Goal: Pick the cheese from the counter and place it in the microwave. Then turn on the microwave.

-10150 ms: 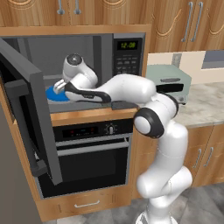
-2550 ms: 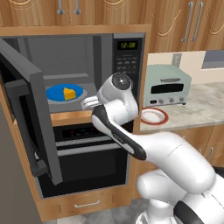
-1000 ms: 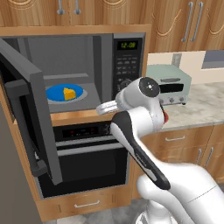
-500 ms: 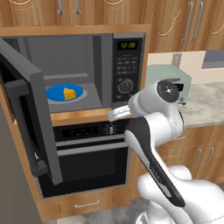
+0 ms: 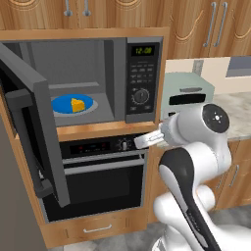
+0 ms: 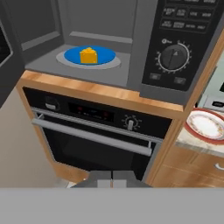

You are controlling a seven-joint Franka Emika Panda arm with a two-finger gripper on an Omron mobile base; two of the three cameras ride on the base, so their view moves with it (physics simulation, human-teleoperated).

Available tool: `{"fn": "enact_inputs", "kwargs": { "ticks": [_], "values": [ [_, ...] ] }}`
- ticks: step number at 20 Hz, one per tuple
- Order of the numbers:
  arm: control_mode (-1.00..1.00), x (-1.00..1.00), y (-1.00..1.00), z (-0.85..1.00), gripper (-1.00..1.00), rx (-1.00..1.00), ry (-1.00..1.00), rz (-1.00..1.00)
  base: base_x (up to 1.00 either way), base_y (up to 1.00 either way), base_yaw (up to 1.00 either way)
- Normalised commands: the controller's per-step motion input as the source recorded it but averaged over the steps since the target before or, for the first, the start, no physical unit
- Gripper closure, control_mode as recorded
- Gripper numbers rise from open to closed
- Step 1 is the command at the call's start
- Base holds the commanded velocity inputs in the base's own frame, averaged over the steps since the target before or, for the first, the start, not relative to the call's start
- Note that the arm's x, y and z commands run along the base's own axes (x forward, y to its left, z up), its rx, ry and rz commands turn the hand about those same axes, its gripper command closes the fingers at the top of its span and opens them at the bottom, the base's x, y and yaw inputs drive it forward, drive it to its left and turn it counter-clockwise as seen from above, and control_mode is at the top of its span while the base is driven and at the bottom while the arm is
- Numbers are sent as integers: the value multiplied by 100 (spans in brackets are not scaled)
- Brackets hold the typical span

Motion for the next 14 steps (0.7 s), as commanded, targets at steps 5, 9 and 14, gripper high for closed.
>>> {"fn": "enact_inputs", "kwargs": {
  "ticks": [5,9,14],
  "values": [
    [-100,-40,-9,11,100,-2,0,3,0,0,0],
    [-100,-38,-7,19,100,-3,1,1,0,0,0],
    [-100,-44,-7,18,100,-3,1,0,0,0,0]
  ]
}}
